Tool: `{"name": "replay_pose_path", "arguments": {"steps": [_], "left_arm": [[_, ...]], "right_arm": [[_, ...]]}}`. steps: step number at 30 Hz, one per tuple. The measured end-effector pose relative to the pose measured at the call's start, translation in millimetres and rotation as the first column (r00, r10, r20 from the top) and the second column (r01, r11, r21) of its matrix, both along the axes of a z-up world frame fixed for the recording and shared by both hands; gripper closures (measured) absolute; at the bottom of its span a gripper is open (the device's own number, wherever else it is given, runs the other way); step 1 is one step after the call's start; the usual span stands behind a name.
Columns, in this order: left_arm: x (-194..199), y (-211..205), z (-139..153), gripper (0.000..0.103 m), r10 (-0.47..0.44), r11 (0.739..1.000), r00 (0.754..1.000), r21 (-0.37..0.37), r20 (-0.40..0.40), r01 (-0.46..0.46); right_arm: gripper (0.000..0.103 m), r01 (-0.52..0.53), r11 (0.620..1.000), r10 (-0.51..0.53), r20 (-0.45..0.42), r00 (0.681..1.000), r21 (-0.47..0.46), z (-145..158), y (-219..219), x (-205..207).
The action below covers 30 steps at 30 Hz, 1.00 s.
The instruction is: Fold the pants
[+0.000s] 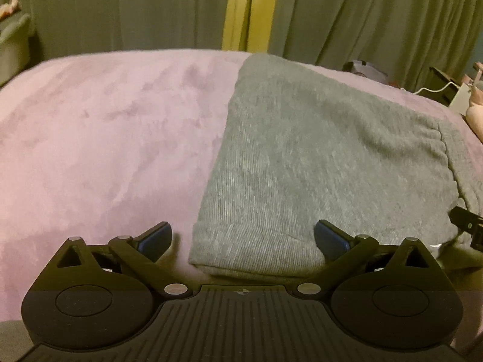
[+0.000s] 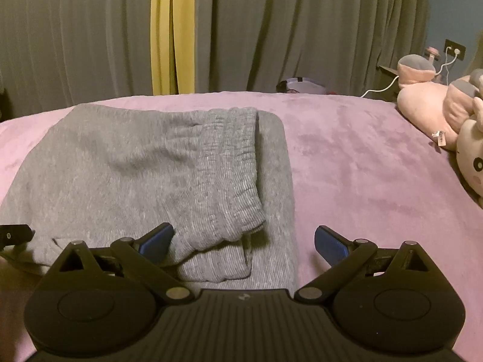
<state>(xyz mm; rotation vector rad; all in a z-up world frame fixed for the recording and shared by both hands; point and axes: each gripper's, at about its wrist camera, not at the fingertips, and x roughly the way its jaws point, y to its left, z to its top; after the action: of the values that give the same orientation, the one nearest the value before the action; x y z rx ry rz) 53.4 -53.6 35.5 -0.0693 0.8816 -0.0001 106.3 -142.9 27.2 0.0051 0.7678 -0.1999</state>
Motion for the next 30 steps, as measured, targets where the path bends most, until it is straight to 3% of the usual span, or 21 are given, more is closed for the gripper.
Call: {"name": "replay_pose_path", "arguments": {"steps": [3, 6, 12, 16, 18, 22, 30], "left_arm": [[-11, -2, 6, 0.0, -0.012, 0.999, 1.0, 0.037, 0.001, 0.012], [-26, -4, 4, 0.0, -0.036, 0.999, 0.999, 0.035, -0.039, 0.037], [-43, -21, -15, 0.0, -0.105, 0.994, 0.967, -0.007, -0.231, 0.106], [-55, -30, -14, 0.0, -0.091, 0.991, 0.973, 0.078, -0.214, 0.11], [-60, -31, -10, 0.0, -0.077, 0.989, 0.978, 0.107, -0.196, 0.099], [-68, -27, -2, 0.0, -0.054, 0.992, 0.981, 0.102, -0.185, 0.074], [-69, -29, -2, 0.0, -0.047, 0.987, 0.985, 0.144, -0.165, 0.072]], "right_arm": [[0.004, -0.014, 0.999, 0.015, 0.025, 1.0, -0.051, 5, 9, -13], [0.004, -0.023, 0.999, 0.023, -0.005, 1.0, -0.033, 3, 14, -28], [0.004, -0.021, 1.0, 0.021, -0.07, 0.997, 0.001, -1, 36, -51], [0.004, -0.064, 0.998, 0.064, -0.145, 0.987, 0.007, -4, 55, -61], [0.004, -0.09, 0.995, 0.084, -0.148, 0.985, -0.034, -3, 67, -66], [0.004, -0.138, 0.987, 0.126, -0.133, 0.983, -0.083, 2, 81, -75], [0.004, -0.123, 0.99, 0.113, -0.14, 0.984, -0.067, 2, 84, -69]]}}
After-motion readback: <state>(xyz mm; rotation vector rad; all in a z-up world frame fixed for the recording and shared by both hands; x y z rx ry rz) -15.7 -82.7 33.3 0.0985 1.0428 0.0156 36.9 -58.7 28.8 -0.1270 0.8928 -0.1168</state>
